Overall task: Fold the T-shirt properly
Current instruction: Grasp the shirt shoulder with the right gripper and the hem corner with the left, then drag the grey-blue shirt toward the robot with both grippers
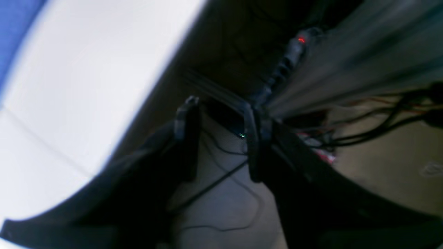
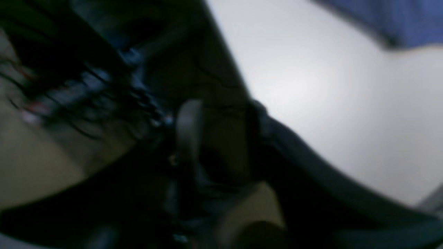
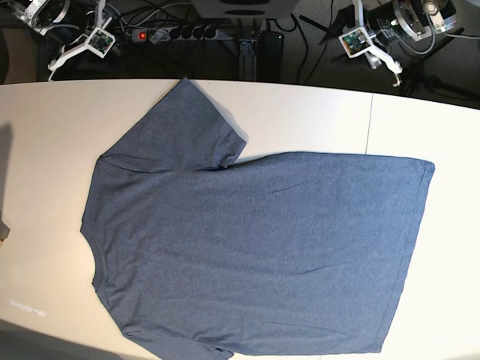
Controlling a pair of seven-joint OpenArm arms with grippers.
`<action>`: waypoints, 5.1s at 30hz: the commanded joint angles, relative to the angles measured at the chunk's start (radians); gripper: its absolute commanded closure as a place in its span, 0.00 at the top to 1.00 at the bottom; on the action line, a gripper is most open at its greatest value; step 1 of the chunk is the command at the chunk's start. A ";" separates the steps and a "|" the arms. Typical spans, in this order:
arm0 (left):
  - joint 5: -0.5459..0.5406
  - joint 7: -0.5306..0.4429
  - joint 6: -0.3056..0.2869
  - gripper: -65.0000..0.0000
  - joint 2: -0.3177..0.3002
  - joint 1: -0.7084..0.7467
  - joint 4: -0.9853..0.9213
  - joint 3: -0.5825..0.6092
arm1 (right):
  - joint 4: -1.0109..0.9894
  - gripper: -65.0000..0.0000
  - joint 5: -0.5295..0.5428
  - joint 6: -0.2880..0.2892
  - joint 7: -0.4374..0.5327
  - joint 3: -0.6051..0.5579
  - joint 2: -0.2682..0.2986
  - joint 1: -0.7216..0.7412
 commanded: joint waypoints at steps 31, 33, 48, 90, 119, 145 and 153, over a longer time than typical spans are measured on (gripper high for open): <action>0.037 -0.045 0.085 0.47 -0.193 -0.037 -0.024 -0.004 | -0.196 0.58 -0.253 0.001 0.016 -0.772 0.221 0.733; 0.037 -0.045 0.085 0.47 -0.199 -0.037 -0.024 -0.004 | -0.227 0.58 -0.254 0.001 0.016 -0.795 0.209 0.763; 0.071 -0.045 0.137 0.49 -0.371 -0.138 -0.028 -0.004 | -0.363 0.34 -0.253 0.012 0.017 -0.811 0.138 0.833; 0.299 -0.279 0.132 0.06 -0.427 -0.984 -0.758 0.835 | -0.371 0.00 -0.196 0.011 0.016 -0.810 0.125 0.836; -0.126 -0.035 -0.053 0.00 -0.483 -0.982 -0.581 0.551 | -0.090 0.00 0.171 0.023 -0.047 -0.430 0.125 0.670; -0.019 -0.150 -0.053 0.00 -0.452 -1.090 -0.618 0.495 | -0.251 0.00 0.323 0.129 -0.047 -0.390 0.124 1.047; -0.018 -0.162 -0.053 0.00 -0.398 -1.249 -0.764 0.562 | -0.363 0.00 0.257 0.129 -0.043 -0.576 0.124 1.189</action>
